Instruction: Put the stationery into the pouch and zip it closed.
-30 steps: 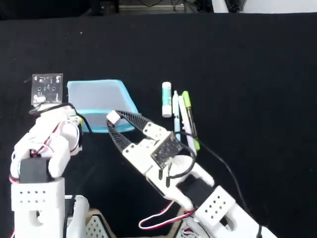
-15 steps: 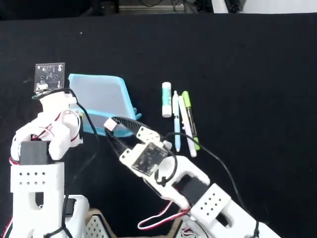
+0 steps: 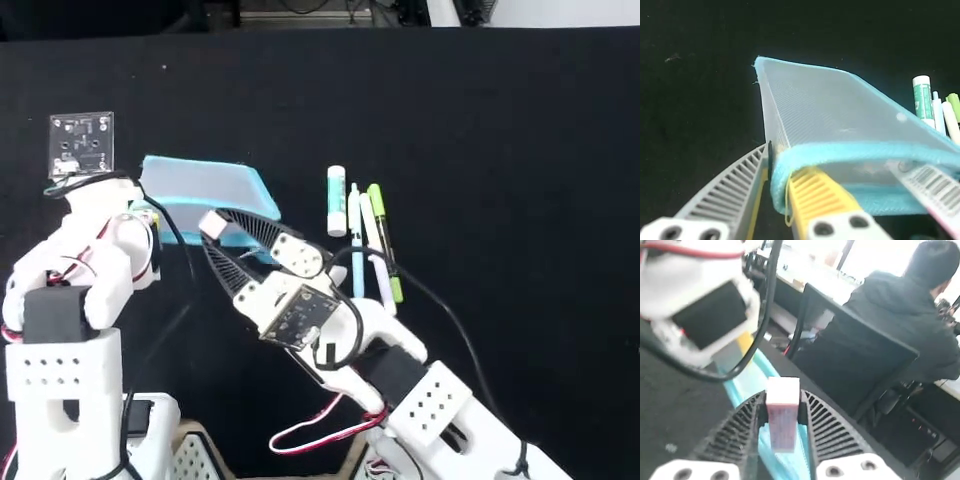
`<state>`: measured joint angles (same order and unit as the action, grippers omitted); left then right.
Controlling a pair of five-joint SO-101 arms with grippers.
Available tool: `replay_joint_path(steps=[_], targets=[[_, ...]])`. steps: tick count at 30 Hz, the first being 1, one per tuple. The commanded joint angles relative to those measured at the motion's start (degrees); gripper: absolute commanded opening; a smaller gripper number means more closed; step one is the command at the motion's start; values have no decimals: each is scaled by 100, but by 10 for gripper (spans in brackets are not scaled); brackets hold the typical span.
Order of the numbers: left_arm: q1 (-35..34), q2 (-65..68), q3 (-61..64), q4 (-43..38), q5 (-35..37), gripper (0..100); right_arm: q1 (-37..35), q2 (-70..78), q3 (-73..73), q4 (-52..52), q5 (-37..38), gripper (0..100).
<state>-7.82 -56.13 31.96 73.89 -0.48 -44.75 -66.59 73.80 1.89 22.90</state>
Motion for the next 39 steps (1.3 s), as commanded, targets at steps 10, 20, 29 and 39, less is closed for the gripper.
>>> replay_joint_path(steps=[10, 20, 29, 39], targets=[[-57, 475, -1156, 404, -141, 30, -44, 1859, -1780, 18, 35, 12], [-75, 1310, -1376, 536, -114, 30, 0, 2158, -1771, 448, 35, 13], [-75, 1319, -1314, 536, -114, 30, -70, 2149, -2677, 2541, 26, 176], [-75, 1310, -1007, 536, -114, 30, -44, 2000, -4092, 4290, -413, 211]])
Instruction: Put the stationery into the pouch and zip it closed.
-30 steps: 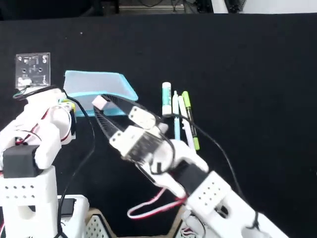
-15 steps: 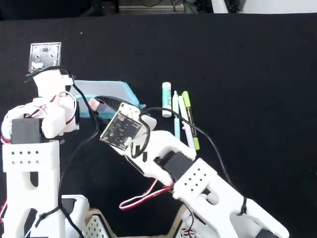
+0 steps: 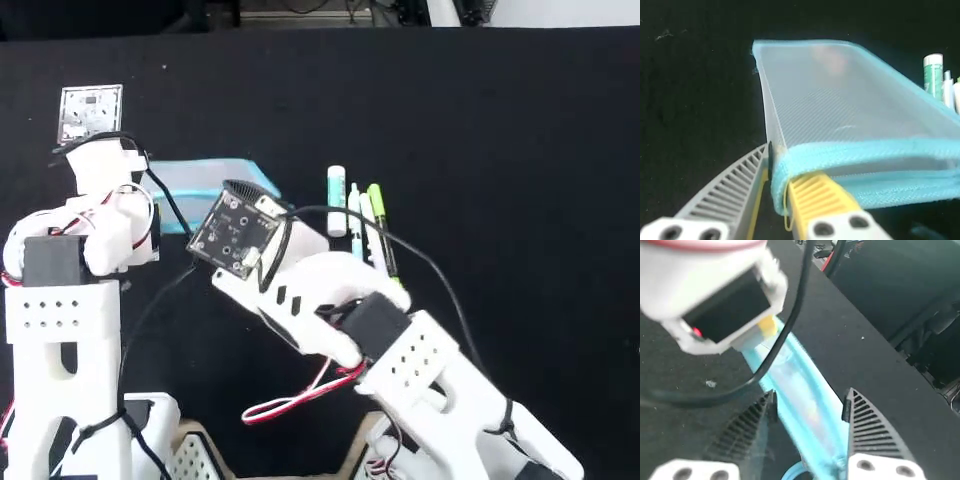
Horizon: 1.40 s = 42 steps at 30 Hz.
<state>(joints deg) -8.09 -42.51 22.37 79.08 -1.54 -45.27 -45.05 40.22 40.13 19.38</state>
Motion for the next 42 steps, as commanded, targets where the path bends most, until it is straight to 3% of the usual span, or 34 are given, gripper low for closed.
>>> replay_joint_path(steps=[1, 5, 8, 14, 18, 27, 32, 42], targets=[[-48, -53, -48, 18, -9, 30, 18, -259, -936, 730, -62, 210], [-48, -53, -22, 9, -9, 30, 440, -804, -1710, 1873, -62, 133], [-48, -53, -22, 9, -9, 30, 1336, -1068, -1991, 2391, -88, 110], [-48, -53, -22, 9, -9, 30, 3103, -602, -1543, 2646, -659, 145], [-48, -53, -22, 0, -9, 30, 3701, 356, -1349, 2646, -1169, 145], [-48, -53, -22, 9, -9, 30, 3754, 2949, -2123, 2523, -1697, 145], [-48, -53, -22, 9, -9, 30, 3560, 4154, -2774, 1829, -2514, 145], [-48, -53, -22, 9, -9, 30, 3262, 6132, -3495, 448, -3218, 144]])
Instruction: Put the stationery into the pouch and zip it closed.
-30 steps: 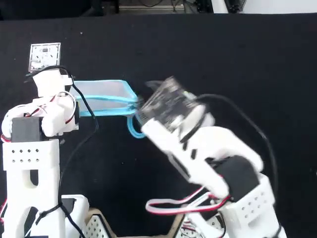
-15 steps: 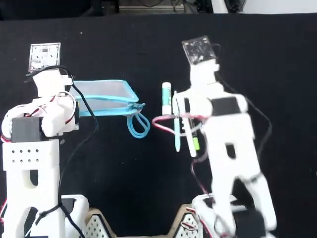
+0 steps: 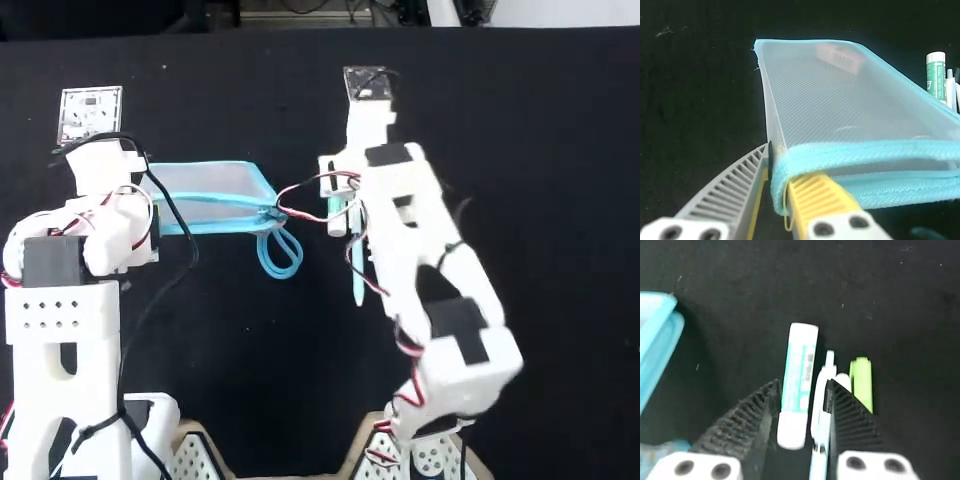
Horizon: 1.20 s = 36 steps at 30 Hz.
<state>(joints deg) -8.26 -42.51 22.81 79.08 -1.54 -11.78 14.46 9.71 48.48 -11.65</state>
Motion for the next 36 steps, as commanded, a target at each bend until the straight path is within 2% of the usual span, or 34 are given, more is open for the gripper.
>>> replay_joint_path(steps=[1, 11, 13, 15, 16, 20, 27, 31, 36], targets=[[-31, -53, -66, 9, -9, 30, -88, 338, -541, -466, -114, 144], [-22, -53, -66, 0, -9, 30, -62, 1473, -1314, -527, -97, 140], [-22, -53, -66, 0, -9, 30, -53, 1596, -1385, -475, 35, 95], [-22, -53, -66, 0, -9, 30, -53, 1604, -1473, -334, 352, 3], [-22, -53, -66, 0, -9, 30, -53, 1604, -1499, -246, 475, 25], [-22, -53, -66, 0, -9, 30, 62, 1596, -1824, 369, 659, 11], [-31, -53, -66, 9, -9, 30, 844, 901, -2862, 2251, 677, 10], [-31, -53, -66, 9, -9, 30, 1354, 435, -3020, 2980, 1354, 10], [-31, -53, -66, 0, -9, 30, 1855, 154, -2475, 3042, 2470, 10]])
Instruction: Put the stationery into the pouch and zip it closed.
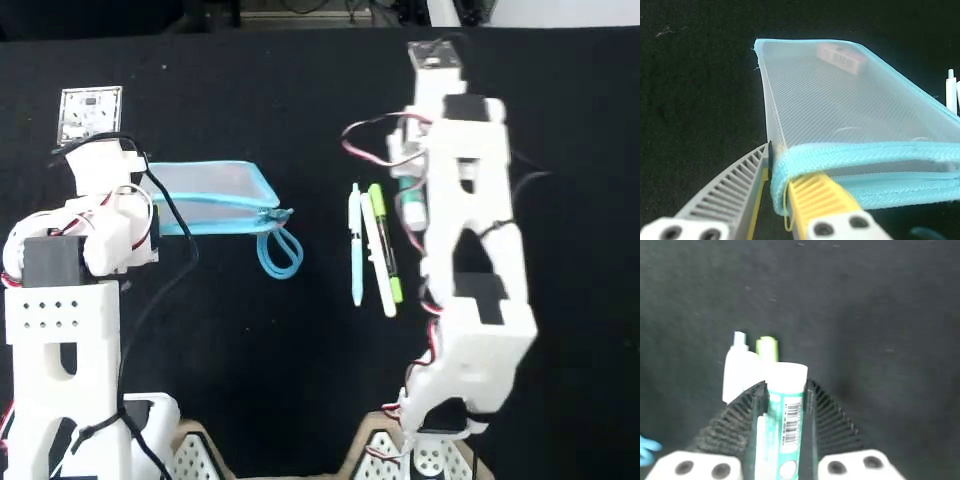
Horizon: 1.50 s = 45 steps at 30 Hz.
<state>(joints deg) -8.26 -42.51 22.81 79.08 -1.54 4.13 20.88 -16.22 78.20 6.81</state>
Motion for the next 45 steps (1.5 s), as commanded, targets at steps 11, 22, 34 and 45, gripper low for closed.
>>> replay_joint_path(steps=[11, 22, 34, 45], targets=[[-31, -53, -57, 9, -9, 30, 800, -3064, 4444, -2119, 2066, 11], [-31, -53, -57, 18, -9, 30, 949, -2527, 5218, -2400, 2743, 134], [-31, -53, 4, 9, -9, 30, 1037, -1077, 2800, -273, 2769, 139], [-31, -53, 4, 9, -9, 30, 756, -426, 2651, -264, 2971, 127]])
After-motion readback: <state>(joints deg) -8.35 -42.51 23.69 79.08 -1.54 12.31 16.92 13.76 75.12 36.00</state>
